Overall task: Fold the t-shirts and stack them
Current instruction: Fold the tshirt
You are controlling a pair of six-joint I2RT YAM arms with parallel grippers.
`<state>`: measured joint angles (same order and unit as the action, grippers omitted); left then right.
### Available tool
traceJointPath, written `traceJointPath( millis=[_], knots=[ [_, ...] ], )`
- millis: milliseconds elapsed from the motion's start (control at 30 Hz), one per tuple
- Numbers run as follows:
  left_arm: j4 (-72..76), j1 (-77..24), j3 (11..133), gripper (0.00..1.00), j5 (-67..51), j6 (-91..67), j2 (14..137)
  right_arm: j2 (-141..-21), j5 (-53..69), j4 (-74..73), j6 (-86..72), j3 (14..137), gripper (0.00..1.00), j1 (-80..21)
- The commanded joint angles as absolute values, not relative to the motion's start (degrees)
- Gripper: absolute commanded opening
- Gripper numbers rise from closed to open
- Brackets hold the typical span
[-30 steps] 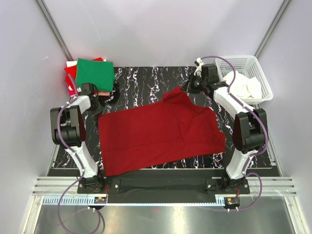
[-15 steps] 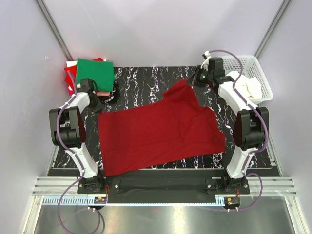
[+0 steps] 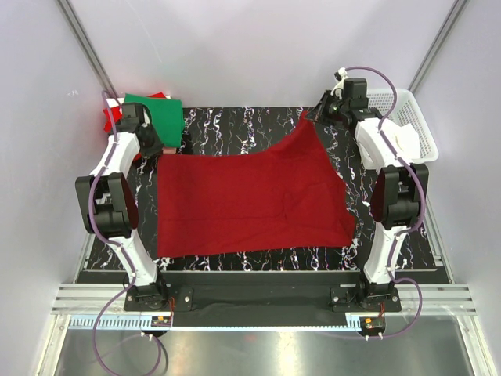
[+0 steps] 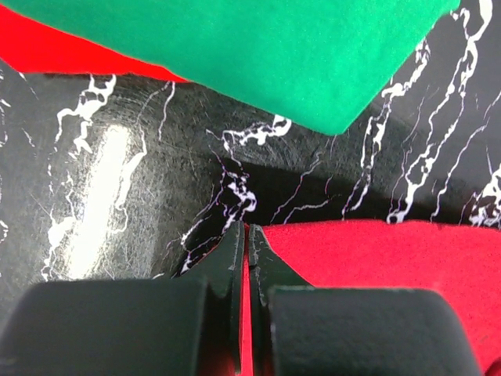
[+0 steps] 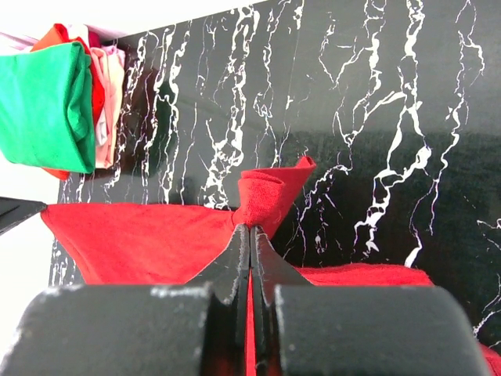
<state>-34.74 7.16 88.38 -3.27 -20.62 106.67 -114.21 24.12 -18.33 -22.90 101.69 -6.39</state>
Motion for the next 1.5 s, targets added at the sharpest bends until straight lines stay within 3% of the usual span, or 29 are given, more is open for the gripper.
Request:
traceJointPath(
  millis=[0, 233, 700, 1467],
  knots=[
    [-34.11, 7.12, 87.90, 0.00, -6.15, -18.02, 105.91, -110.50, 25.22, -16.27, -21.18, 100.39, 0.00, -6.59],
    [-31.82, 7.12, 81.49, 0.00, -6.15, -16.88, 101.44, -99.68, 24.44, -9.85, -19.16, 84.67, 0.00, -6.59],
    [-30.32, 7.29, 71.37, 0.00, -2.82, -15.56, 93.26, -82.10, 20.39, -10.72, -18.02, 65.94, 0.00, -4.22],
    [-32.25, 7.56, 62.23, 0.00, 2.72, -15.73, 84.73, -67.33, 13.46, -15.90, -20.13, 51.95, 0.00, -3.43]
  ],
)
